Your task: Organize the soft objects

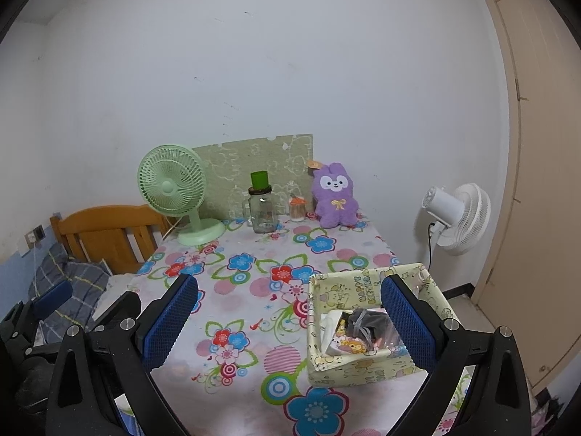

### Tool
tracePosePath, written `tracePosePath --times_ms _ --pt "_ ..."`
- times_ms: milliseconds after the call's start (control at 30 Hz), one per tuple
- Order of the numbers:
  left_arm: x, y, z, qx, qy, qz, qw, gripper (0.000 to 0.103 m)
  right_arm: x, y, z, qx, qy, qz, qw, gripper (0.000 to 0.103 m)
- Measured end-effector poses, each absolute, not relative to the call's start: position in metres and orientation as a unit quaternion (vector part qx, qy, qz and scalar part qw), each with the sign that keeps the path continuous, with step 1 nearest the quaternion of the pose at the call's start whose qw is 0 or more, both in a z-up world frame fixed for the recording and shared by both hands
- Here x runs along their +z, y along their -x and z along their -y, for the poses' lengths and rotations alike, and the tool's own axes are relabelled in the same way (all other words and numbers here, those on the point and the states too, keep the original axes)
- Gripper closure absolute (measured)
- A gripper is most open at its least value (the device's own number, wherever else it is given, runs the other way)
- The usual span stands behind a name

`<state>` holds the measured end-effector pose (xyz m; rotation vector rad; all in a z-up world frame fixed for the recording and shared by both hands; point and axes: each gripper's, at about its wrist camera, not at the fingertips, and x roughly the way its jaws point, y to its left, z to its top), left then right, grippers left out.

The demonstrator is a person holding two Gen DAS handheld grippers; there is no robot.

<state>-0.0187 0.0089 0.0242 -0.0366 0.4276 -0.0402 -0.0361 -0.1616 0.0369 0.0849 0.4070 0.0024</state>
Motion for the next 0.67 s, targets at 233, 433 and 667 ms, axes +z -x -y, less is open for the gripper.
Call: tracePosePath --times_ms 233,433,667 --pt "0.0243 0.0188 -0.0086 -0.019 0.018 -0.212 0.977 0.000 0.0367 0.0364 0.1618 -0.002 -0.043 -0.202 0.979 0.001" --pt "0.0239 0.0177 -0.0078 -0.021 0.015 -0.214 0.976 0.000 0.0356 0.0371 0.1625 -0.003 -0.044 -0.202 0.978 0.001" --pt "0.0240 0.0171 -0.0073 -0.021 0.014 -0.214 0.976 0.000 0.0343 0.0367 0.1639 -0.004 -0.046 -0.202 0.978 0.001"
